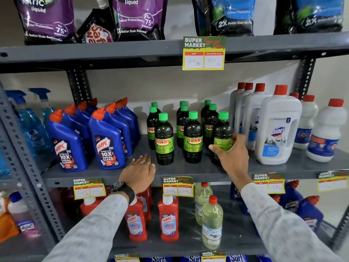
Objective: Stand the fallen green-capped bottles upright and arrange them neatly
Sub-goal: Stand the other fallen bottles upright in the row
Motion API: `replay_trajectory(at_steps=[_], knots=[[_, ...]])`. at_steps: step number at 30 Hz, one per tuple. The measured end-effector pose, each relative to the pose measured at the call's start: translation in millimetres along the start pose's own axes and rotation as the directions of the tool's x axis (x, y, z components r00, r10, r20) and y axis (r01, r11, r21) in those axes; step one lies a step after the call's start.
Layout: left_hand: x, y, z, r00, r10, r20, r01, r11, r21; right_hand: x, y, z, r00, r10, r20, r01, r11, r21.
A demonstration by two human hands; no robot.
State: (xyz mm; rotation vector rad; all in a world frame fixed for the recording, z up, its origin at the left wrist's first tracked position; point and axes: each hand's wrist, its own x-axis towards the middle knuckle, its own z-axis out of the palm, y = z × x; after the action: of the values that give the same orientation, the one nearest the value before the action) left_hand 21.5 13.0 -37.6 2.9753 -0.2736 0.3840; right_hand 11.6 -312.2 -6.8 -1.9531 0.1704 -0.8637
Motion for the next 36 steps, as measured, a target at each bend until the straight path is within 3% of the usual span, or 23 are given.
replay_trajectory(at_steps=[6,8,12,19,24,36], knots=[[-1,1,-1,1.000,0.003,-0.009,-0.003,1.000,0.004,17,17,-5,0.969,0.036,0.244,-0.098,0.964,0.246],[-1,1,0,1.000,0.002,-0.014,-0.002,1.000,0.010,19,22,-4,0.960,0.028,0.279,-0.101,0.963,0.249],[0,1,1,1.000,-0.001,-0.015,0.001,1.000,0.024,14,20,-2,0.977,-0.012,0.211,-0.024,0.986,0.167],[0,1,1,1.000,-0.006,-0.011,0.006,1.000,0.027,5,15,-1,0.980,-0.074,0.185,0.039,0.982,0.187],[0,1,0,1.000,-0.008,-0.013,0.008,0.999,0.036,7,20,-3,0.974,-0.043,0.223,0.011,0.989,0.145],[0,1,0,1.000,-0.002,-0.012,0.003,1.000,0.022,3,16,1,0.999,0.001,0.032,-0.004,0.995,0.098]])
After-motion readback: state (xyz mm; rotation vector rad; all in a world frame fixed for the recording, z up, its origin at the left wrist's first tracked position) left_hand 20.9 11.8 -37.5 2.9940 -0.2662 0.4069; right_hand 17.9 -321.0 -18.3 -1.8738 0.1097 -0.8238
